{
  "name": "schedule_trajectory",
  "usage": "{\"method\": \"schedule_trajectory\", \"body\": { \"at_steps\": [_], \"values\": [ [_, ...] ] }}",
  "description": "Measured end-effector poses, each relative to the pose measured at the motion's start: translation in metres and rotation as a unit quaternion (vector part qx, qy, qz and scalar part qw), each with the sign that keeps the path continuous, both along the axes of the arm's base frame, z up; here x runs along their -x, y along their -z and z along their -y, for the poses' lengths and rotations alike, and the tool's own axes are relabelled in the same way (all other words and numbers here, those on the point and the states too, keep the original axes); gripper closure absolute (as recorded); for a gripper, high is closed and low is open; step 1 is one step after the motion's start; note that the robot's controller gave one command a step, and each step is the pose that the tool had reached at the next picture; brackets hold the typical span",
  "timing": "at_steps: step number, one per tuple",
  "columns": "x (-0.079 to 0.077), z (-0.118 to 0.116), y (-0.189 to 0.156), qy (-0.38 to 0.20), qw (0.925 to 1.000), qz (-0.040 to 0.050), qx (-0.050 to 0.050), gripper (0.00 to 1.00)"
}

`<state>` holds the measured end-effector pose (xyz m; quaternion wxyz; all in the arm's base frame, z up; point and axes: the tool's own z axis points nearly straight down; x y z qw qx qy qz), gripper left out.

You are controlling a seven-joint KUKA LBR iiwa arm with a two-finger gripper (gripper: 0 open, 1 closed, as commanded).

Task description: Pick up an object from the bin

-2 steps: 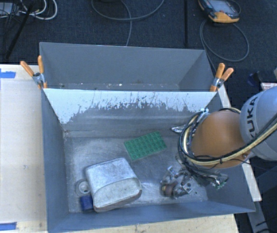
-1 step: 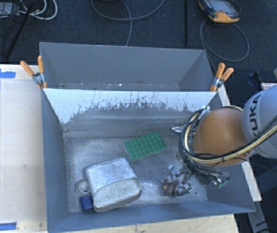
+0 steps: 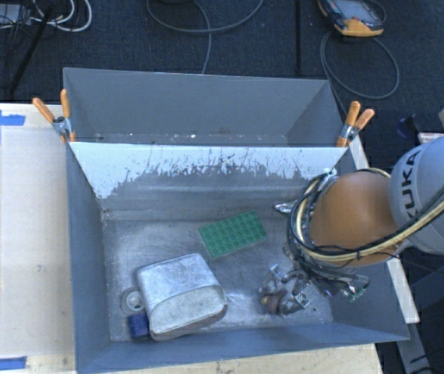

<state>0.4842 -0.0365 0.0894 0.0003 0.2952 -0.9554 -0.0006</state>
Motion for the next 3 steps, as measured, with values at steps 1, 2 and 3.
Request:
{"method": "schedule_trajectory", "body": {
  "at_steps": [1,2,3],
  "values": [
    [-0.001,-0.001,-0.039,0.000,1.0000,0.0014,0.000,1.00],
    [-0.002,-0.002,-0.101,0.002,1.0000,0.0030,0.000,1.00],
    [-0.002,-0.003,-0.105,0.003,1.0000,0.0006,0.000,1.00]
  ]
}}
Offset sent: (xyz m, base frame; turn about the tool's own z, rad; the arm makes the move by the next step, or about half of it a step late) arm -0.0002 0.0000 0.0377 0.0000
